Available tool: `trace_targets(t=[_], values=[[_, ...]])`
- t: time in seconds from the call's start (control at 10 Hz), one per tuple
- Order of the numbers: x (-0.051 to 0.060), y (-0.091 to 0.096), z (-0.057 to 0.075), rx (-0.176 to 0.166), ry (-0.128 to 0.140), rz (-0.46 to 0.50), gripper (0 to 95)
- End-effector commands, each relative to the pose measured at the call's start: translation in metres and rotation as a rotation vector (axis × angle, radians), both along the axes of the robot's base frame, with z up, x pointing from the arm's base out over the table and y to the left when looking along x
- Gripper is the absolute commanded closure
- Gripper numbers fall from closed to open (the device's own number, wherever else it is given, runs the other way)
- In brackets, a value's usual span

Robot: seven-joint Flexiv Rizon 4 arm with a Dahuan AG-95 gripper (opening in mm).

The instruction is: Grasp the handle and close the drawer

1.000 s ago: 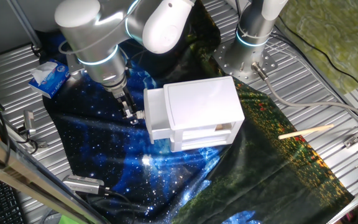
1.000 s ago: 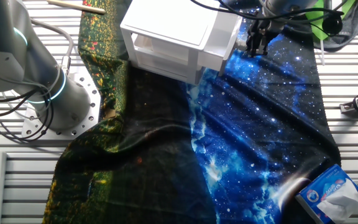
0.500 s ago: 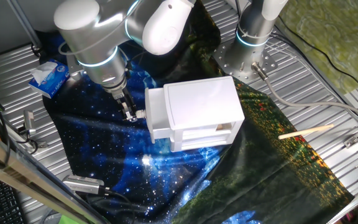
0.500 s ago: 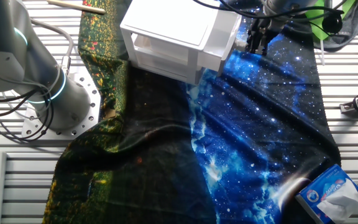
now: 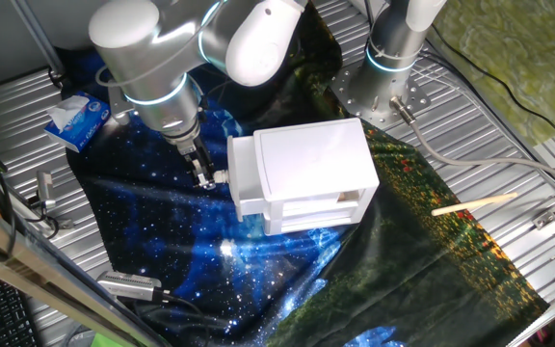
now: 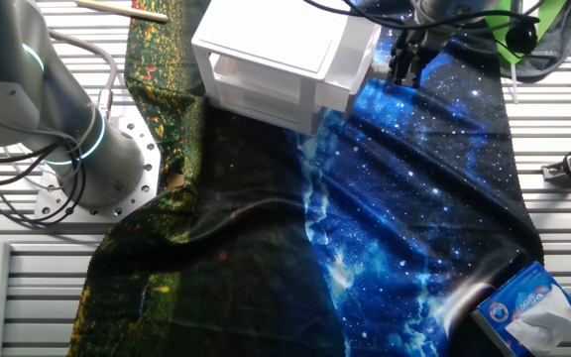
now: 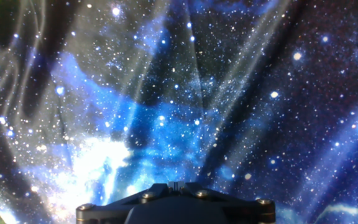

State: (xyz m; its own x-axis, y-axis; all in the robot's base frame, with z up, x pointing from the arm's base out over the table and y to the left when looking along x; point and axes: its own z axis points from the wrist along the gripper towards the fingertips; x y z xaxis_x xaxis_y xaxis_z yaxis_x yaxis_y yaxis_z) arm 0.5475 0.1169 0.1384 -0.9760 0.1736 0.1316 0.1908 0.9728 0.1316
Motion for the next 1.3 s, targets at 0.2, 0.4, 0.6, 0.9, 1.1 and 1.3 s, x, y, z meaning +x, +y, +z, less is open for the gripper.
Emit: trace_targets(t=[0.2, 0.4, 0.6, 0.9, 1.1, 1.3], values=[[-0.0040, 0.0020, 0.0000, -0.001, 0.001, -0.008, 95.0], [-0.0079, 0.0015, 0.0011, -0.001, 0.000, -0.005, 95.0], [-0.0083, 0.0012, 0.0010, 0.001, -0.006, -0.005, 95.0], [-0.0083, 0.0012, 0.0010, 0.004, -0.039, -0.002, 57.0], [-0.0083, 0.0012, 0.0010, 0.004, -0.036, -0.002, 57.0], [-0.0090, 0.0013, 0.0021, 0.005, -0.034, -0.004, 57.0]])
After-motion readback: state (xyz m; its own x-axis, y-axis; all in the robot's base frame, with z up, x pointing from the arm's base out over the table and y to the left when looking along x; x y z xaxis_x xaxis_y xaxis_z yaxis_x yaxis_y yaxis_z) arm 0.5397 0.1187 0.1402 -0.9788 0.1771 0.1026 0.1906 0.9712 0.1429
